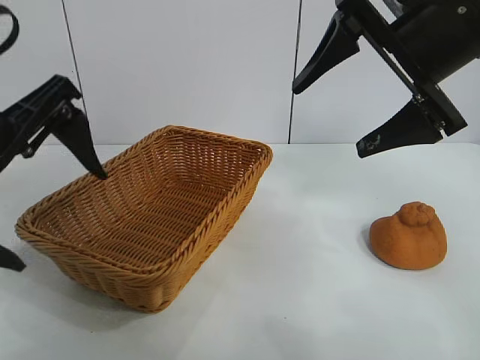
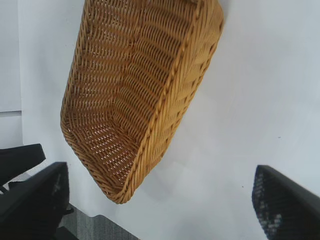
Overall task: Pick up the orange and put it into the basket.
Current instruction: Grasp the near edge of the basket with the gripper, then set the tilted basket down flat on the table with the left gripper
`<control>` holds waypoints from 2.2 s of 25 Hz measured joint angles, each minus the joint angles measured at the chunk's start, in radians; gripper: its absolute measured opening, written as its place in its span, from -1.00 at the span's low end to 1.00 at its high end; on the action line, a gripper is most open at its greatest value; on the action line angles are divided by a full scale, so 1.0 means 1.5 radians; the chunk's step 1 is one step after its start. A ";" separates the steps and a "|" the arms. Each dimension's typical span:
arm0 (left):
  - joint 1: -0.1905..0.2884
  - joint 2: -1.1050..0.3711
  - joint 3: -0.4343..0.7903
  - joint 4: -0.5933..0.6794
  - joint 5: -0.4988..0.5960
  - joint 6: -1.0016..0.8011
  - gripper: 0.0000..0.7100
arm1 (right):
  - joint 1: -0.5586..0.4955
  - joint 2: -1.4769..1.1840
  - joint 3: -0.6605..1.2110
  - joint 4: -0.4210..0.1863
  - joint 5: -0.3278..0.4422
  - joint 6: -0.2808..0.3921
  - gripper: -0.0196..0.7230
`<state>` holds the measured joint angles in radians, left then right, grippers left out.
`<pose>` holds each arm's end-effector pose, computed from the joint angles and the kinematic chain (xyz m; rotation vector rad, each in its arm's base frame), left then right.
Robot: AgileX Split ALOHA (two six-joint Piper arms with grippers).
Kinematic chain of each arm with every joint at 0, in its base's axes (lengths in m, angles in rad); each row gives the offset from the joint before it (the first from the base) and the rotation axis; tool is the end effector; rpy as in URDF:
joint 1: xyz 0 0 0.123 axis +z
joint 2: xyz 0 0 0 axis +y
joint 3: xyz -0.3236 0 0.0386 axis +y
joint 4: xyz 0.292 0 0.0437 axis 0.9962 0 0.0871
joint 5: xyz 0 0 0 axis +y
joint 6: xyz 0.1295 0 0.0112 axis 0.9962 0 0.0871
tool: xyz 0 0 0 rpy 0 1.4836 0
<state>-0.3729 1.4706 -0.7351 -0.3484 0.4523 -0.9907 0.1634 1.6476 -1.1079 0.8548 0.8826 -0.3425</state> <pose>0.2842 -0.1320 0.1721 -1.2317 2.5637 -0.6763 0.3642 0.1369 0.2348 -0.0275 2.6931 0.9775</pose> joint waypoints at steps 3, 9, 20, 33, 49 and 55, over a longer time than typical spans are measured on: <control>-0.007 0.031 0.000 0.012 -0.012 -0.037 0.95 | 0.000 0.000 0.000 0.000 0.000 0.001 0.89; -0.041 0.098 0.000 0.030 -0.074 -0.087 0.95 | 0.000 0.000 0.000 0.000 0.000 0.001 0.89; -0.041 0.184 0.000 0.047 -0.174 -0.091 0.95 | 0.000 0.000 0.000 -0.002 0.000 0.005 0.89; -0.040 0.185 0.000 0.055 -0.194 -0.091 -0.77 | 0.000 0.000 0.000 -0.003 0.001 0.008 0.89; 0.126 0.155 -0.204 0.038 0.089 0.185 -0.77 | 0.000 0.000 0.000 -0.013 0.002 0.008 0.89; 0.176 0.218 -0.332 -0.003 0.232 0.435 -0.77 | 0.000 0.000 0.000 -0.014 0.003 0.008 0.89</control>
<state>-0.1082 1.7974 -1.2336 -0.3532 0.7997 -0.3382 0.1634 1.6476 -1.1079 0.8331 0.8864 -0.3307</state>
